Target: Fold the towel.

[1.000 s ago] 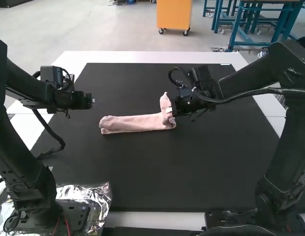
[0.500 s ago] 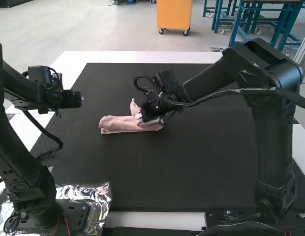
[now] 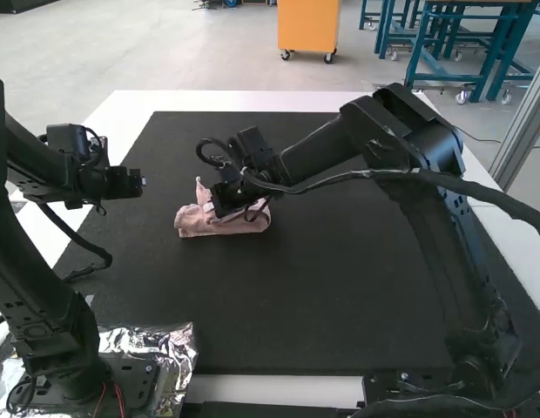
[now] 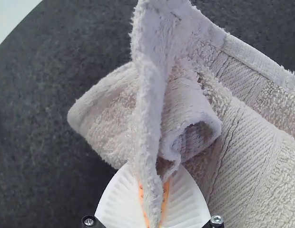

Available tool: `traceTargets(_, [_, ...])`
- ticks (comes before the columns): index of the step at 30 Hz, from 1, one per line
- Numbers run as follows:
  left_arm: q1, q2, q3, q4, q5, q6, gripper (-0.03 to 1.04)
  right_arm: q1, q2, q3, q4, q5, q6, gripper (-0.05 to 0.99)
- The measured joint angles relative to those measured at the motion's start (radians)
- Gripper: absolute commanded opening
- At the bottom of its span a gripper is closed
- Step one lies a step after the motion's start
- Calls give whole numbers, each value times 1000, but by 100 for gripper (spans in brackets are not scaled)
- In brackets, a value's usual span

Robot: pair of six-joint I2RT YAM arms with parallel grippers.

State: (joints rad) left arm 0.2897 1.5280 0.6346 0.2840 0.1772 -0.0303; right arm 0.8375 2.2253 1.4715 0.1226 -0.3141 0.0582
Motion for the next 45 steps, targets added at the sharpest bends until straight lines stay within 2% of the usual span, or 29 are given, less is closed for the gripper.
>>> traceTargets(1, [0, 0, -5, 6, 0, 0, 97, 5, 12, 16, -9, 0, 0, 9])
traceTargets(5, [0, 0, -18, 12, 3, 1, 97, 26, 36, 50, -28, -12, 4, 60])
traceTargets(7, [0, 0, -18, 13, 3, 3, 97, 33, 37, 64, -34, -27, 5, 75])
traceTargets(8, [0, 0, -18, 14, 3, 4, 97, 36, 32, 71, -36, -34, 7, 80])
traceTargets(12, [0, 0, -18, 33, 3, 4, 97, 37, -16, 74, -44, -55, 6, 85])
traceTargets(14, [0, 0, -18, 42, 3, 4, 97, 32, -64, 72, -47, -61, 6, 82])
traceTargets(15, [0, 0, -18, 43, 3, 4, 97, 28, -98, 67, -45, -65, 6, 69])
traceTargets(16, [0, 0, -18, 43, 3, 4, 97, 20, -137, 56, -41, -69, 6, 46])
traceTargets(17, [0, 0, -18, 43, 3, 4, 97, 8, -175, 43, -31, -76, 7, 15])
traceTargets(18, [0, 0, -18, 43, 3, 4, 97, -7, -209, 25, -7, -83, 9, -3])
traceTargets(23, [0, 0, -18, 50, 3, 4, 97, -107, -285, -116, 249, -106, 50, -3])
traceTargets(26, [0, 0, -18, 54, 3, 4, 97, -126, -254, -200, 309, -111, 63, -3])
traceTargets(32, [0, 0, -18, 58, 3, 4, 97, -105, -137, -272, 386, -135, 77, -3])
traceTargets(37, [0, 0, -18, 58, 3, 4, 97, -81, -84, -269, 478, -143, 93, -3])
traceTargets(45, [0, 0, -18, 66, 3, 3, 97, -43, 14, -201, 514, -154, 107, -3])
